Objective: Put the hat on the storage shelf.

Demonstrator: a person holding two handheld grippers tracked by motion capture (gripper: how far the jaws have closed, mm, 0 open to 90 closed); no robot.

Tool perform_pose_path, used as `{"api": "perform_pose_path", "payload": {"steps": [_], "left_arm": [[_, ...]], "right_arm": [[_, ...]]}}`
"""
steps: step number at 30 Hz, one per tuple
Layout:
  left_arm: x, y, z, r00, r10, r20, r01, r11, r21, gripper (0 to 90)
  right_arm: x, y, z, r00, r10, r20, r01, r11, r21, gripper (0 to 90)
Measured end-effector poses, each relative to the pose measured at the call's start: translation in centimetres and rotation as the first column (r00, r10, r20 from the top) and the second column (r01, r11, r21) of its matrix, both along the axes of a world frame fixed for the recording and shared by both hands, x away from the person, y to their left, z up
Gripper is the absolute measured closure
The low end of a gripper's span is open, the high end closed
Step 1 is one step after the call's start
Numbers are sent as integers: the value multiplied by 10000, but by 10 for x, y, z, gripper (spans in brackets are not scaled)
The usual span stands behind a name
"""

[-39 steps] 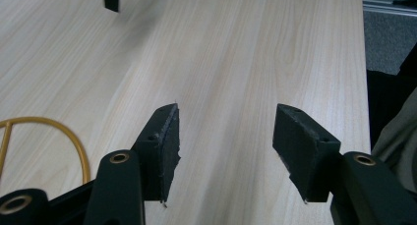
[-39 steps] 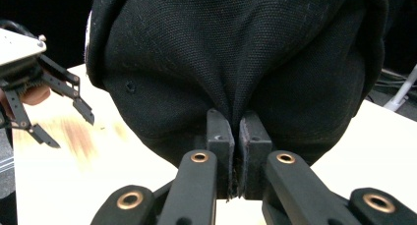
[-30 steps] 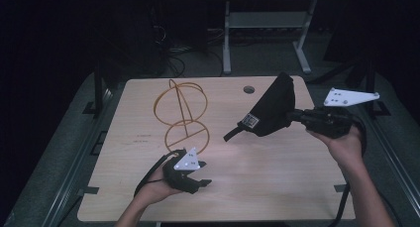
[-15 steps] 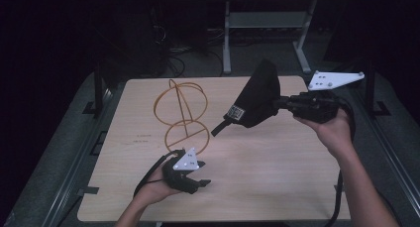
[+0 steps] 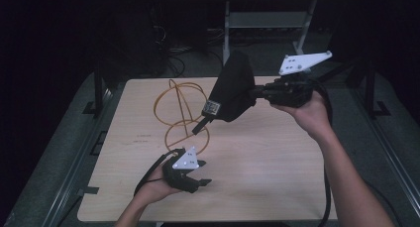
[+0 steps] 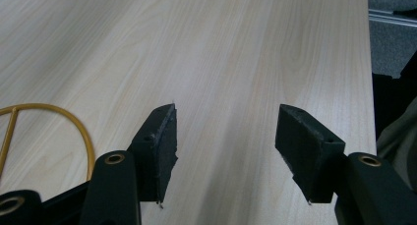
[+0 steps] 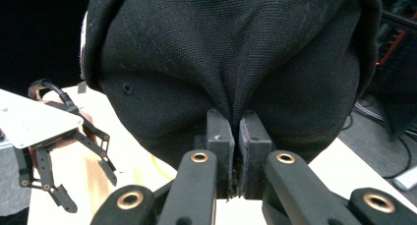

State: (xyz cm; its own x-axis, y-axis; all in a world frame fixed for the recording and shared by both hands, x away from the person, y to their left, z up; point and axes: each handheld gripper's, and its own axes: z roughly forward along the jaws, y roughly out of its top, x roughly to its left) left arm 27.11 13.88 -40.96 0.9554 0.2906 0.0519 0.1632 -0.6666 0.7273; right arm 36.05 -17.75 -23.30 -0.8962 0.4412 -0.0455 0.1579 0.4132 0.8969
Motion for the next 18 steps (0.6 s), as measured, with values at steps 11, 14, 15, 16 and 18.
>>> {"api": "perform_pose_path", "payload": {"steps": [11, 14, 15, 16, 18], "left_arm": [[-1, 0, 0, 9998, -178, 103, 177, 9997, 149, 409], [-1, 1, -1, 9999, -161, 60, 161, 9998, 106, 409], [-1, 1, -1, 9998, -171, 67, 171, 9998, 93, 409], [-2, 0, -1, 9999, -111, 18, 111, 9999, -1, 409], [-2, 0, -1, 9995, -270, 151, 268, 9996, 134, 409]], "right_arm": [[17, 53, 19, 9969, 740, -266, -764, 9915, -1055, 858], [21, 62, 21, 9961, 843, -261, -870, 9880, -1278, 857], [24, 71, 24, 9960, 829, -330, -866, 9874, -1328, 857], [26, 75, 26, 9959, 848, -328, -885, 9864, -1386, 857], [29, 82, 30, 9957, 851, -364, -893, 9865, -1371, 857]]}}
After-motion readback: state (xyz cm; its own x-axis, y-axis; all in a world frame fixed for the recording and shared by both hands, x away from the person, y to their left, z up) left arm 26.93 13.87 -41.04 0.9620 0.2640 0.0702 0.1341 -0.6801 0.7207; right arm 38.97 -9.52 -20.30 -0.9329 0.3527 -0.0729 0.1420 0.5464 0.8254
